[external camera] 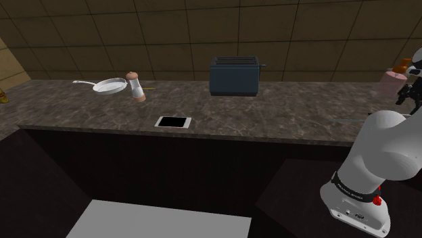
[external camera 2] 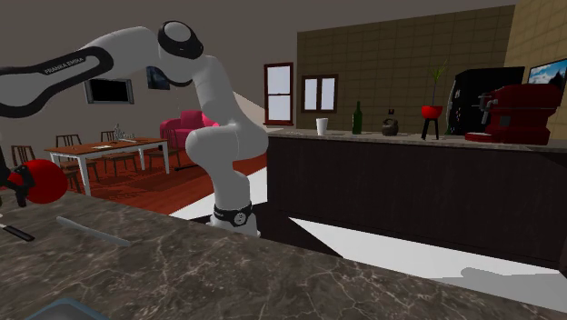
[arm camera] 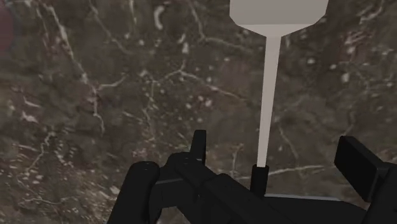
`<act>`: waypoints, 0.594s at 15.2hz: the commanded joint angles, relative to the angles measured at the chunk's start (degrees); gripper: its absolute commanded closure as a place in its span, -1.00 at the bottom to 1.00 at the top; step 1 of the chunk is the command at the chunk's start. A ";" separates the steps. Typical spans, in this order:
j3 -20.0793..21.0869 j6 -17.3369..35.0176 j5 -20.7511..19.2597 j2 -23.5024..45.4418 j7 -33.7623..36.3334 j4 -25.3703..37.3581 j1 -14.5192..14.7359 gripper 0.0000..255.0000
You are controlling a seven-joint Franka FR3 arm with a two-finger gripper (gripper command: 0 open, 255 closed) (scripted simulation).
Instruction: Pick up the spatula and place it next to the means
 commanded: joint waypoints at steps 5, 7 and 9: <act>4.91 -5.12 3.05 1.72 -1.98 3.35 -3.47 -1.00; 4.91 -5.12 3.05 1.72 -1.98 3.35 -3.47 -1.00; 4.91 -5.12 3.05 1.72 -1.98 3.35 -3.47 -1.00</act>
